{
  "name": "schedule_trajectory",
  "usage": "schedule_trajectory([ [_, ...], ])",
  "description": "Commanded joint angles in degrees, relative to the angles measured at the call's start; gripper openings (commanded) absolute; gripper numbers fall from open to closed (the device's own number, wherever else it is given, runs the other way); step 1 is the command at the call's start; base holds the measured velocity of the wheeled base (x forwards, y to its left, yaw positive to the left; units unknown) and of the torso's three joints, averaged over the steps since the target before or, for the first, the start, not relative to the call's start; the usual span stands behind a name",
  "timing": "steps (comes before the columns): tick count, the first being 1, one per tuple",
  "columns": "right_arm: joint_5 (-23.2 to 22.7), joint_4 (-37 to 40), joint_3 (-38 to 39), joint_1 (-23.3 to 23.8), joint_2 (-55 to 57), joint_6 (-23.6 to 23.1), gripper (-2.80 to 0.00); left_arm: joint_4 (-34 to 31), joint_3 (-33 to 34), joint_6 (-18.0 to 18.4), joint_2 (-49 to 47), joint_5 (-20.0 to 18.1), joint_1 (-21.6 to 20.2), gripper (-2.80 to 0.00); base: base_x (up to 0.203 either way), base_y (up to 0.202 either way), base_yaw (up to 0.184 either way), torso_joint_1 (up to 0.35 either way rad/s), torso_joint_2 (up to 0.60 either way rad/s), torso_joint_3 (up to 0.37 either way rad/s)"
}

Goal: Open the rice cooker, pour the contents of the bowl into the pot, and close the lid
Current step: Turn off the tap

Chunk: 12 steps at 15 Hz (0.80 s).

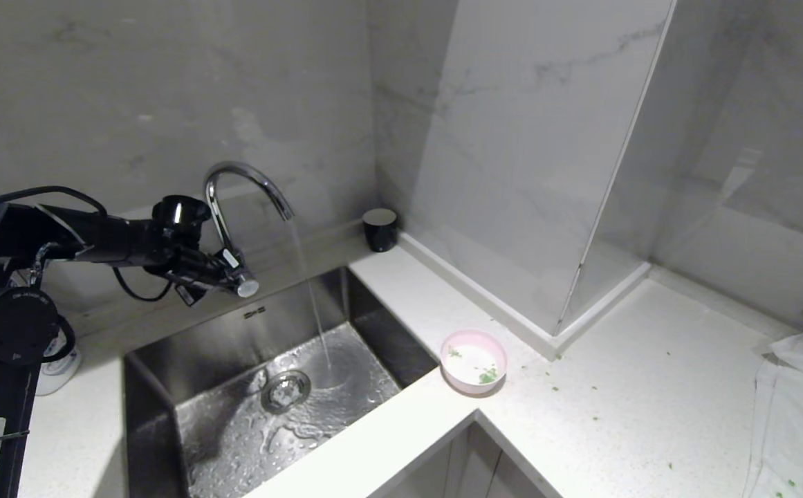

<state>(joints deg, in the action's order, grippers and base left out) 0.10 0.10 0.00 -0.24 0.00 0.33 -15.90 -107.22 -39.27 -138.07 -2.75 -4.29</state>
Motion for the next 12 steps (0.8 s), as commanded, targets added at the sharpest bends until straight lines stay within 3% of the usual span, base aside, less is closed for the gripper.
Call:
schedule_trajectory([
  [1,-0.01,-0.01,0.09,-0.02,0.00,0.02,-2.80,0.08,-1.83,-0.19,-1.63,0.48,-0.54,-2.80,0.000,0.000,0.000,0.000,0.00,0.000],
  [4,-0.01,-0.01,0.09,-0.02,0.00,0.02,-2.80,0.14,-3.61,-0.02,-3.17,3.72,-0.90,-2.80,0.000,0.000,0.000,0.000,0.00,0.000],
  [8,-0.01,-0.01,0.09,-0.02,0.00,0.02,-2.80,1.09,-4.14,-0.02,-3.17,4.13,-1.48,-2.80,0.000,0.000,0.000,0.000,0.00,0.000],
  [12,-0.01,-0.01,0.09,-0.02,0.00,0.02,-2.80,3.59,-4.14,-0.11,-3.22,7.81,-2.08,-2.80,0.000,0.000,0.000,0.000,0.00,0.000],
])
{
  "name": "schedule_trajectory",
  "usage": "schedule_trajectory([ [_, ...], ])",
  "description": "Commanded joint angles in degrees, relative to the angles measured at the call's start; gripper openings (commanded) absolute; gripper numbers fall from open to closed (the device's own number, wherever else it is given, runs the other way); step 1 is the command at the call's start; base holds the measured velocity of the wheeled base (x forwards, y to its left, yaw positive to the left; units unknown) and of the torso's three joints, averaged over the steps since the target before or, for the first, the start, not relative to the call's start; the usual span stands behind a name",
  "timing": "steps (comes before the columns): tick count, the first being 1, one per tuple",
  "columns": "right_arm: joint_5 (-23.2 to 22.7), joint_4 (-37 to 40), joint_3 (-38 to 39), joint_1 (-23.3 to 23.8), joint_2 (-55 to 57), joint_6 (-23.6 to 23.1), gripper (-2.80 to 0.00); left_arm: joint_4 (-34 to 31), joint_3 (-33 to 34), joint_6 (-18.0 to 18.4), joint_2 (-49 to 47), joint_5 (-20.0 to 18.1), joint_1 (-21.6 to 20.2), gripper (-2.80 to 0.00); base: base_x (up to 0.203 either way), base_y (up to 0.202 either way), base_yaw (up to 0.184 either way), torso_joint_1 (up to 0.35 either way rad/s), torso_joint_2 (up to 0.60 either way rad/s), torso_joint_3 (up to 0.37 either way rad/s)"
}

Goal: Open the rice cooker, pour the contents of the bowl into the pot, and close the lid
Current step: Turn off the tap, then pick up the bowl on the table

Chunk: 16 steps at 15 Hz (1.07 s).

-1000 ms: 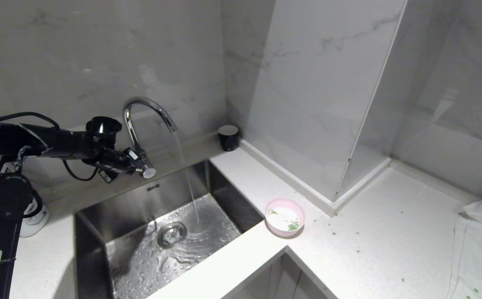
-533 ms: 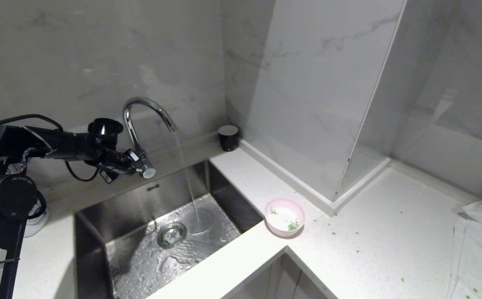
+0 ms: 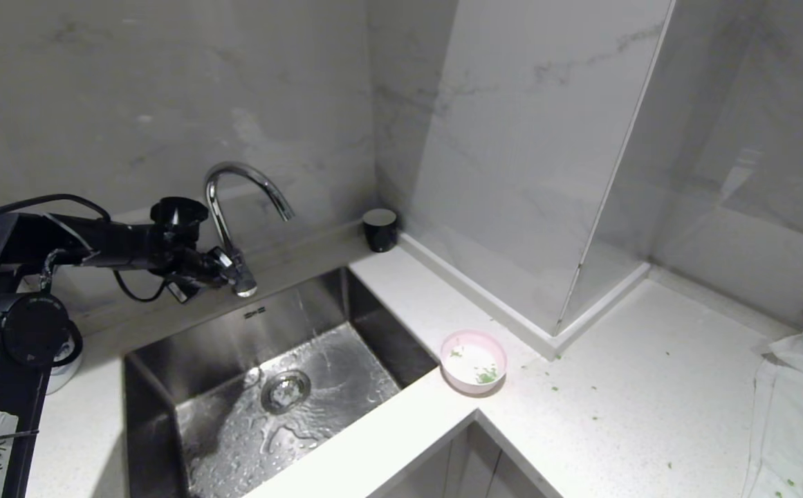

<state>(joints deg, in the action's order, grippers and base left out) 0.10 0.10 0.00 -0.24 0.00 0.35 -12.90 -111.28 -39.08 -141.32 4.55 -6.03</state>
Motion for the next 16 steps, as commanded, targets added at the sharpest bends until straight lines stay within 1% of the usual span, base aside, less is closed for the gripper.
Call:
schedule_trajectory([
  [1,-0.01,-0.01,0.09,-0.02,0.00,0.00,-2.80,0.52,-0.01,-0.38,0.24,0.46,-0.38,-2.80,0.000,0.000,0.000,0.000,0.00,0.000],
  [4,-0.01,-0.01,0.09,-0.02,0.00,0.00,-2.80,0.00,1.01,-0.75,1.42,0.38,0.30,-2.80,0.000,0.000,0.000,0.000,0.00,0.000],
  [6,-0.01,-0.01,0.09,-0.02,0.00,0.00,-2.80,-1.96,4.45,-0.67,4.89,-0.31,1.34,-2.80,0.000,0.000,0.000,0.000,0.00,0.000],
  [8,-0.01,-0.01,0.16,-0.02,0.00,0.00,-2.80,-2.60,8.98,-0.74,9.00,-2.09,3.51,-2.80,0.000,0.000,0.000,0.000,0.00,0.000],
  [11,-0.01,-0.01,0.09,-0.02,0.00,0.00,-2.80,-2.66,16.27,-0.81,14.60,-4.01,7.91,-2.80,0.000,0.000,0.000,0.000,0.00,0.000],
  [12,-0.01,-0.01,0.09,0.01,0.00,0.00,-2.80,-2.65,18.24,-0.84,16.09,-4.31,9.93,-2.80,0.000,0.000,0.000,0.000,0.00,0.000],
  [14,-0.01,-0.01,0.09,-0.02,0.00,0.00,-2.80,-2.66,20.64,-0.87,18.07,-4.44,13.99,-2.80,0.000,0.000,0.000,0.000,0.00,0.000],
  [16,-0.01,-0.01,0.09,-0.02,0.00,0.00,-2.80,-2.66,20.95,-0.95,19.33,-4.33,18.06,-2.80,0.000,0.000,0.000,0.000,0.00,0.000],
])
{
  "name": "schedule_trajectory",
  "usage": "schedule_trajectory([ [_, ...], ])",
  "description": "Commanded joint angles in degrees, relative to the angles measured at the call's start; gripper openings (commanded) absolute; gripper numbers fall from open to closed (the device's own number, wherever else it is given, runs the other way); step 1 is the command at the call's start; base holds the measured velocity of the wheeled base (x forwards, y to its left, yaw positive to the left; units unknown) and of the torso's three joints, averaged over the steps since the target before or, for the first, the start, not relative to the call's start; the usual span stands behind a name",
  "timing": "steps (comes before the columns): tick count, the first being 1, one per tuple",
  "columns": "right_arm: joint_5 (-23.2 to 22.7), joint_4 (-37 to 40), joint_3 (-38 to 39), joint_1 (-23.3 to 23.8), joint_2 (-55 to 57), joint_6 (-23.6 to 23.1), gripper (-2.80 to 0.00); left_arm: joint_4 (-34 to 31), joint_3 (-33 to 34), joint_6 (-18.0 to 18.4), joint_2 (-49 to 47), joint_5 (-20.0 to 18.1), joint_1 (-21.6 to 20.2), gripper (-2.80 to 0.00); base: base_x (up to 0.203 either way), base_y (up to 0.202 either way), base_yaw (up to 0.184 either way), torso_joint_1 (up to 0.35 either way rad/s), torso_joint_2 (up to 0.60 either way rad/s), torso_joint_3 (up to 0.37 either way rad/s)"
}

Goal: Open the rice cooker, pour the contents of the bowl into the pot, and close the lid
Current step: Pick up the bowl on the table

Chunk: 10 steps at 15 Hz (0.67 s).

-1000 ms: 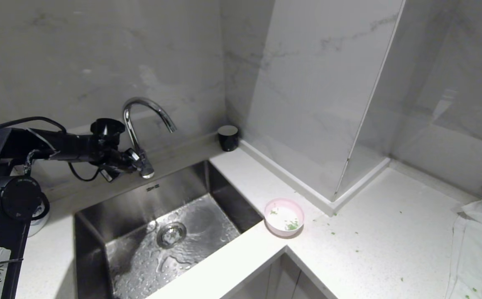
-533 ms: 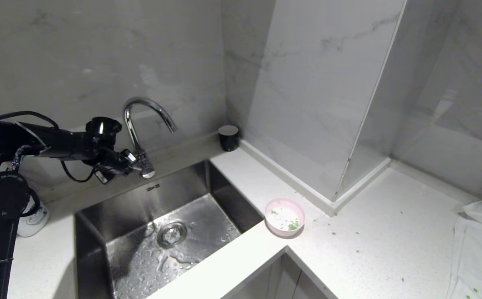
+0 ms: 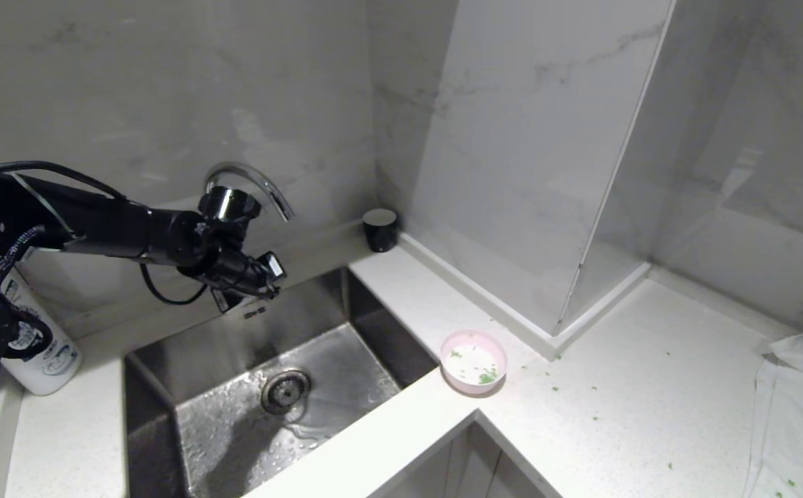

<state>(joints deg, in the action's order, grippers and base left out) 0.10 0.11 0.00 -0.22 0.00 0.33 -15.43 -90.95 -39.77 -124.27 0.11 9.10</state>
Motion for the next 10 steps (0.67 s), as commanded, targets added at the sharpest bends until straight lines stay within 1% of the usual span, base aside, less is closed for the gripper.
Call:
schedule_trajectory([
  [1,-0.01,-0.02,0.09,-0.04,0.00,0.03,-2.80,-0.12,0.23,-0.24,2.40,0.33,4.96,-2.80,0.000,0.000,0.000,0.000,0.00,0.000],
  [6,-0.01,0.04,0.09,-0.04,0.00,0.03,-2.80,-0.37,-7.86,-0.05,-0.56,1.23,14.96,-2.80,0.000,0.000,0.000,0.000,0.00,0.000],
  [8,-0.01,0.01,0.09,-0.04,0.00,0.03,-2.80,-1.07,-7.16,0.10,-0.22,1.79,18.02,-2.80,0.000,0.000,0.000,0.000,0.00,0.000],
  [10,-0.01,-0.02,0.09,-0.04,0.00,0.03,-2.80,-2.72,-2.46,0.82,3.92,2.31,20.13,-2.80,0.000,0.000,0.000,0.000,0.00,0.000],
])
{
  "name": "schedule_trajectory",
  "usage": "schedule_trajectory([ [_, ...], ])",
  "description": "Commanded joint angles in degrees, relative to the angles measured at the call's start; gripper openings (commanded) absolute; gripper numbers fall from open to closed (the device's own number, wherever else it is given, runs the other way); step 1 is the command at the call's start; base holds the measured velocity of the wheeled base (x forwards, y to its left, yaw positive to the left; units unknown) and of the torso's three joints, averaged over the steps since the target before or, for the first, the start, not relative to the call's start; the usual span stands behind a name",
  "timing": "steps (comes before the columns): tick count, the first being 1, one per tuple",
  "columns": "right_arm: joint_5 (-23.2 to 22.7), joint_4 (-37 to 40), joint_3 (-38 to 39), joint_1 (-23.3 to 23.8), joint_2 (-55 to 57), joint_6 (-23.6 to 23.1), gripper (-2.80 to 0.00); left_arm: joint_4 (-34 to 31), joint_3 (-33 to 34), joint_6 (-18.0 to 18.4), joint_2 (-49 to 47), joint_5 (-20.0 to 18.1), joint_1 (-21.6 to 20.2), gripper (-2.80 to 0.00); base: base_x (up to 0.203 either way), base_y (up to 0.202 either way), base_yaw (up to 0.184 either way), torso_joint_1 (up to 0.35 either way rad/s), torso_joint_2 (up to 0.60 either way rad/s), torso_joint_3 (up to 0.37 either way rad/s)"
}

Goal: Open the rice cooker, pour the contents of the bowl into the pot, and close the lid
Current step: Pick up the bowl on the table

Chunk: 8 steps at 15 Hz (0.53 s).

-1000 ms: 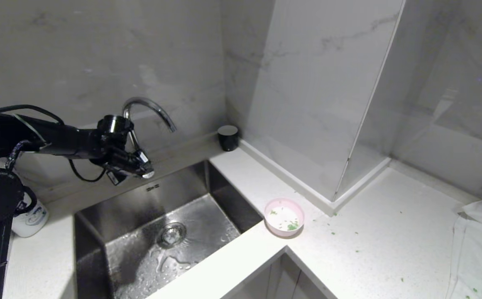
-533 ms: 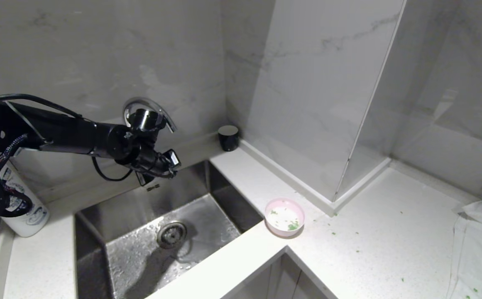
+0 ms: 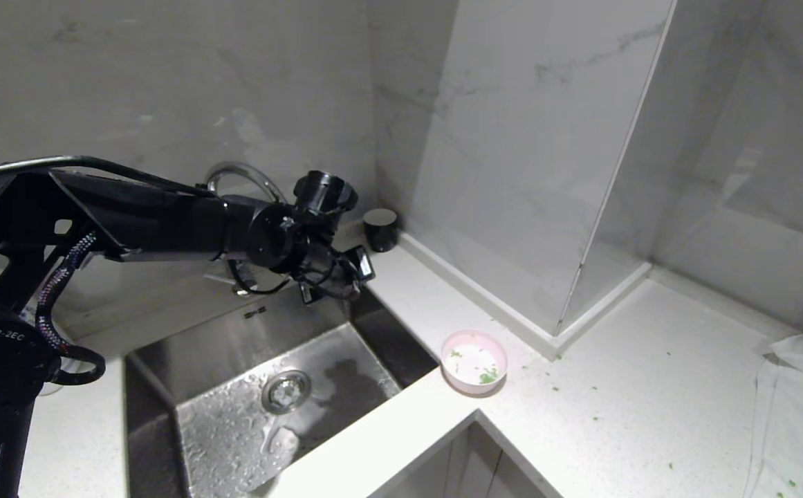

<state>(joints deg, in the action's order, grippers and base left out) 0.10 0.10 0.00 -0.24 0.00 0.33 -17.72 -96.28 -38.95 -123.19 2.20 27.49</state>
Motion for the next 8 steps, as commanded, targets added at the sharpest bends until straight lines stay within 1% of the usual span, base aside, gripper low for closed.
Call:
schedule_trajectory([
  [1,-0.01,0.02,0.09,-0.02,0.00,0.02,-2.80,-0.56,6.64,1.06,5.88,0.67,2.96,-2.80,0.000,0.000,0.000,0.000,0.00,0.000],
  [3,-0.01,-0.01,0.09,-0.02,0.00,0.02,-2.80,1.42,15.54,4.39,13.75,1.69,5.12,-2.80,0.000,0.000,0.000,0.000,0.00,0.000],
  [5,-0.01,-0.01,0.09,-0.02,0.00,0.02,-2.80,7.55,25.21,7.88,23.30,2.18,7.24,-2.80,0.000,0.000,0.000,0.000,0.00,0.000],
  [7,-0.01,-0.01,0.09,-0.02,0.00,0.02,-2.80,14.74,35.82,14.27,33.24,3.16,8.30,-2.80,0.000,0.000,0.000,0.000,0.00,0.000],
  [8,-0.01,-0.01,0.09,-0.02,0.00,0.02,-2.80,19.15,41.16,18.14,37.89,4.63,8.32,-2.80,0.000,0.000,0.000,0.000,0.00,0.000],
])
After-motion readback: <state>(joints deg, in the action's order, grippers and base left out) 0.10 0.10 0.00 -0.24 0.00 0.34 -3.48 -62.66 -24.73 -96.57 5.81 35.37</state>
